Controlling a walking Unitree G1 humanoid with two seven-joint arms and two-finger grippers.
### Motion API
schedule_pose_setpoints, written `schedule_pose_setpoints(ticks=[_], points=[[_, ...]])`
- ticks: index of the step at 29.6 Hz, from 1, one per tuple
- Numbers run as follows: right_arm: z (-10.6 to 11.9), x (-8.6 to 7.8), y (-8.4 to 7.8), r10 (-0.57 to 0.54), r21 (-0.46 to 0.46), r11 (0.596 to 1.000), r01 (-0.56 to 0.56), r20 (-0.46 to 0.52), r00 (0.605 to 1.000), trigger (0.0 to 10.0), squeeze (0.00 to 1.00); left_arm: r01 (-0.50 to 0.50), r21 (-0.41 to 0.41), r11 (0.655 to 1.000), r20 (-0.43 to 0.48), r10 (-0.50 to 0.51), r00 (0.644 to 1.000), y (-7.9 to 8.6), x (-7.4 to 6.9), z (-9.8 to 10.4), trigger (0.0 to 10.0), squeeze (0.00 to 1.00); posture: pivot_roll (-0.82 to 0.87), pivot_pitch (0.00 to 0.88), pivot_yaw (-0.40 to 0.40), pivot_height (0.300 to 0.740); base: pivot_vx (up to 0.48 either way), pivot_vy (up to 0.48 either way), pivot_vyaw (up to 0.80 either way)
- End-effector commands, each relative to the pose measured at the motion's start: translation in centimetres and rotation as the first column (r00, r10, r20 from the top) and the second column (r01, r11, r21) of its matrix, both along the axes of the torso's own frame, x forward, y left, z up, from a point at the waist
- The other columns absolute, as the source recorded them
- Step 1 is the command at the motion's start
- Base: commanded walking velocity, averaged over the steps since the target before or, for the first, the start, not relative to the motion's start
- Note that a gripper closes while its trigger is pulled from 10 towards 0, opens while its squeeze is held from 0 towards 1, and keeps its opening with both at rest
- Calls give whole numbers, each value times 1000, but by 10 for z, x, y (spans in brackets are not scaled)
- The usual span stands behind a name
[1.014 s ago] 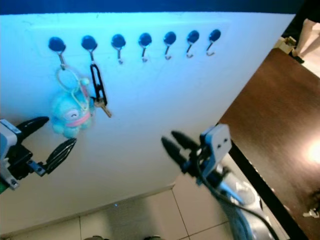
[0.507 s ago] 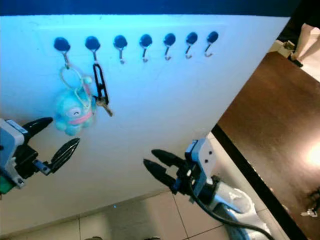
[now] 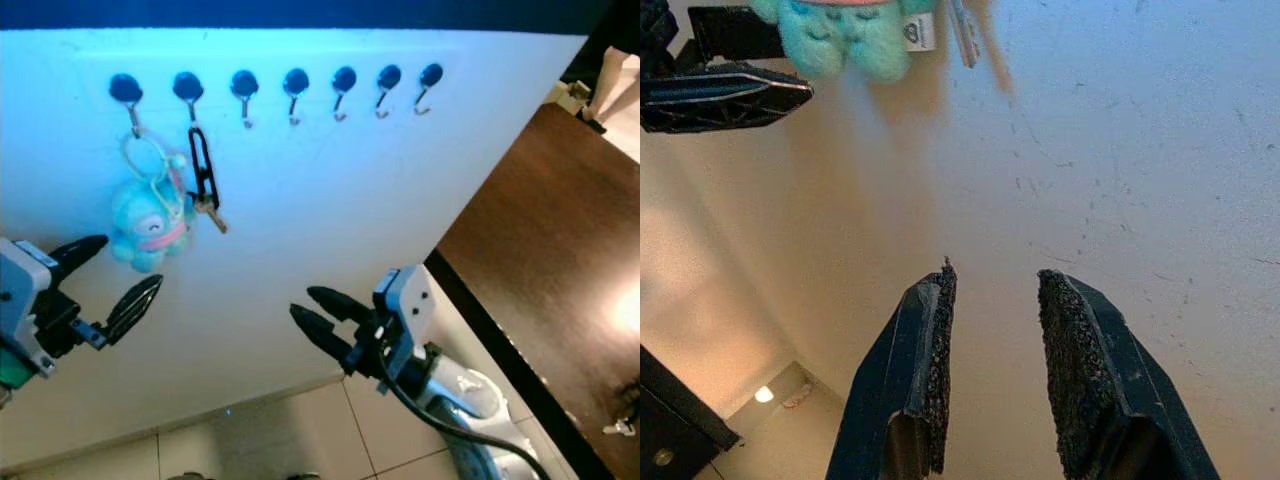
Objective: Hang keys on a hook
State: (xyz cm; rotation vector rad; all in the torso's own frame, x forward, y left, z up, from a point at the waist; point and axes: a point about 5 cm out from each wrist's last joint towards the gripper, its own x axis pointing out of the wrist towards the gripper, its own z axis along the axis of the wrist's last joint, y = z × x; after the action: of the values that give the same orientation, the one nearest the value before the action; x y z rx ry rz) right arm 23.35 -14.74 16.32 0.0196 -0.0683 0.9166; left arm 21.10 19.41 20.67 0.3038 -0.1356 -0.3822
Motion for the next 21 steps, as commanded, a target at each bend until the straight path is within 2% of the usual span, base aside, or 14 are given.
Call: schedule_pose_setpoints(ticks=[1, 7, 21], points=[[-2, 1, -5, -24, -4, 1000, 24, -11, 1000, 10000, 0, -2, 6, 1000, -12, 2, 1000, 1, -1, -3, 10000, 0, 85, 0, -8, 740, -330, 0, 0], [-2, 2, -9, -50, 2, 999, 50, -12, 999, 10000, 0, -8, 8, 1000, -11, 8, 1000, 3, 0, -2, 10000, 0, 83, 6, -7, 740, -331, 0, 0], [-1, 4, -7, -65, 18, 998, 65, -9, 998, 10000, 0, -13, 9, 1000, -10, 13, 1000, 3, -2, -1, 10000, 0, 92, 19, -6, 740, -337, 0, 0]])
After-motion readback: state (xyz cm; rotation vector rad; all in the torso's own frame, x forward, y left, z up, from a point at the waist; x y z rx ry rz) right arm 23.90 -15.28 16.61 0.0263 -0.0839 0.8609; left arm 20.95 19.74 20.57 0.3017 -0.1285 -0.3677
